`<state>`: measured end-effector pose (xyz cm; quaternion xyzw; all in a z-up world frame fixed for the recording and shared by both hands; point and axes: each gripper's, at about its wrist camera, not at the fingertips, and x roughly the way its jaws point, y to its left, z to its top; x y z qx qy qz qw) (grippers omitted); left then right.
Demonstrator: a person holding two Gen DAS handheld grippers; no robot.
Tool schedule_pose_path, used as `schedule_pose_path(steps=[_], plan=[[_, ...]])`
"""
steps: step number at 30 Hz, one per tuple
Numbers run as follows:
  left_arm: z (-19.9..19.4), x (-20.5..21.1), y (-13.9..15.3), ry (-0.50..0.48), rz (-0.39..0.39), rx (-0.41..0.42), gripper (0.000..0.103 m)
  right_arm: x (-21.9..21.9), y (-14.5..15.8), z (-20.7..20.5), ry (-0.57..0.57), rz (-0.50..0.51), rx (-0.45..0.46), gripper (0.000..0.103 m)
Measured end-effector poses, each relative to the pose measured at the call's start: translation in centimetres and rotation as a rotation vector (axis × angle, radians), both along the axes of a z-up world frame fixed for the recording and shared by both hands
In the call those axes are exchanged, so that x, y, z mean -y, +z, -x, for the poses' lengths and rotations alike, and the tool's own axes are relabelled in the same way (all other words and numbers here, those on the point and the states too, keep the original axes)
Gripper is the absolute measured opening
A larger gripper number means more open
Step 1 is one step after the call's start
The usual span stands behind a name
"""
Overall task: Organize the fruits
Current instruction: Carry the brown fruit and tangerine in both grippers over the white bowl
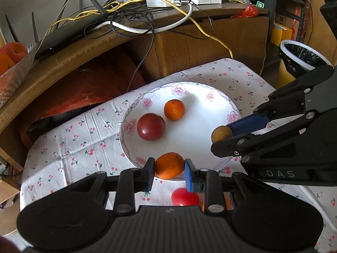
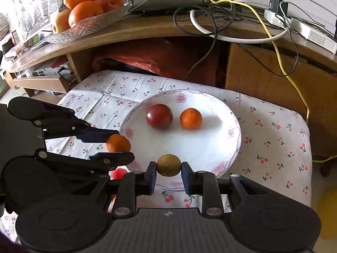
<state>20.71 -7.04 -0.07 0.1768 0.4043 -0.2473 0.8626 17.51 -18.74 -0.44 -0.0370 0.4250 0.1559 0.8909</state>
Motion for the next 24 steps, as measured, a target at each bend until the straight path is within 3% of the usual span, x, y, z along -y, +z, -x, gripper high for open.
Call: schedule_pose_path(steps=[24], plan=[[-1.5,0.2,-1.5,0.041,0.003,-0.034,0.038,0.4,-1.2,-1.4,-0.02,-0.016,-0.022,0.025]])
